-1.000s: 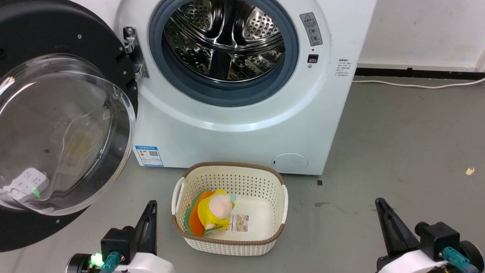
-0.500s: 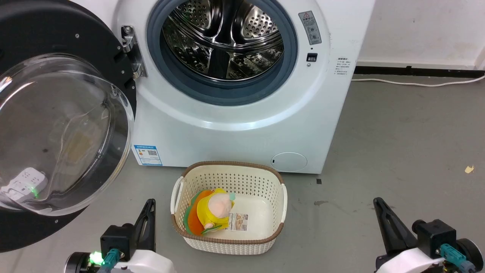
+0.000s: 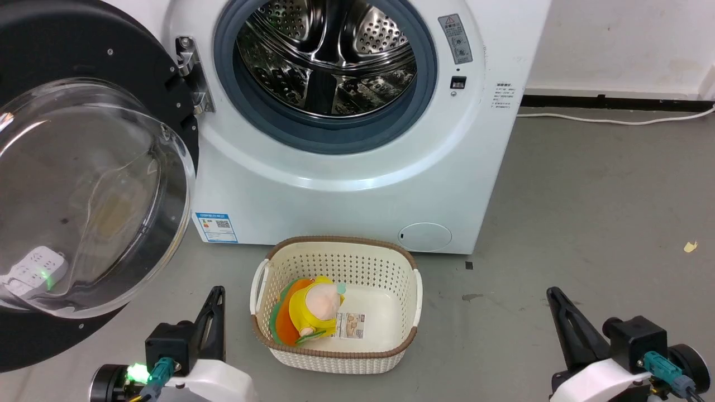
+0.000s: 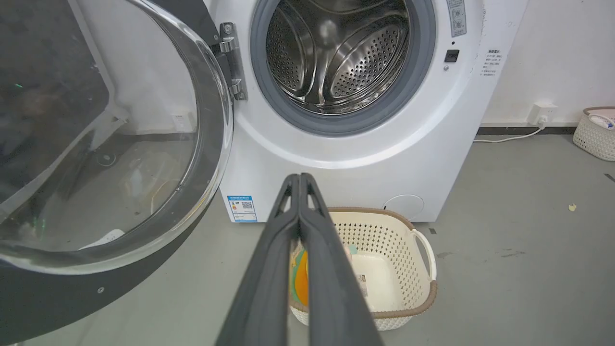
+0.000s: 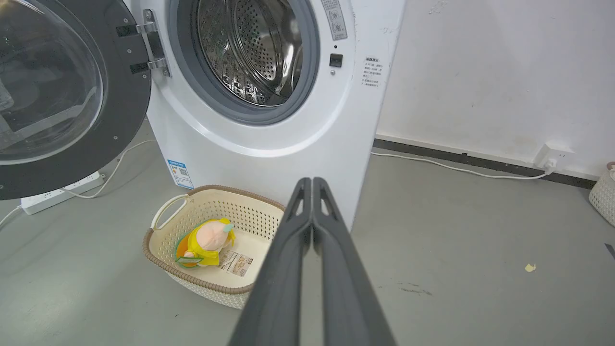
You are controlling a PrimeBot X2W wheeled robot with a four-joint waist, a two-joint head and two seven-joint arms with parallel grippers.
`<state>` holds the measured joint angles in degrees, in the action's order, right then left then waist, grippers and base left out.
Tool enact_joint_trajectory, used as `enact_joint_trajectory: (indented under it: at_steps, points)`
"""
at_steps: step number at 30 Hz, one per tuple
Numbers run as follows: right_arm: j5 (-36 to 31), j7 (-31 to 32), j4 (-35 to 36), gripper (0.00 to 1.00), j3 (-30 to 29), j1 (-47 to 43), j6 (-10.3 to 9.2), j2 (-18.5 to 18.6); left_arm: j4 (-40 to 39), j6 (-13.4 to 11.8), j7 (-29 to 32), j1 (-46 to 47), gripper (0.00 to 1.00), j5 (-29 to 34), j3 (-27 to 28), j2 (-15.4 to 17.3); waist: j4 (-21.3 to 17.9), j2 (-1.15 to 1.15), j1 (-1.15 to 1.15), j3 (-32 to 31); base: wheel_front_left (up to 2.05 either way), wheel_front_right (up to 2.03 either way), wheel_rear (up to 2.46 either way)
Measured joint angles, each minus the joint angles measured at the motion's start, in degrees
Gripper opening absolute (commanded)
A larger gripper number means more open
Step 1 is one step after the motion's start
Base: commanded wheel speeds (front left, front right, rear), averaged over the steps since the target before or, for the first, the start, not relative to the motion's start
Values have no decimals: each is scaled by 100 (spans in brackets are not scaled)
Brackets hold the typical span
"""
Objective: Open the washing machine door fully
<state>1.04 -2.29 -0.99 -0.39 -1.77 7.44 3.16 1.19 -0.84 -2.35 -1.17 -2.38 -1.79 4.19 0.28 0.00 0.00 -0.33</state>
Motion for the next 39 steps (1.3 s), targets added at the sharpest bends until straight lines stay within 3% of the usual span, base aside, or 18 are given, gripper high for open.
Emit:
enact_joint_trajectory:
  at_steps: [39]
  points:
    - [-59, 226, 74, 0, 41, 109, 0, -1, -97, 53, 233, 30, 0, 221, 178, -133, -28, 0, -1, 33, 0, 0, 0]
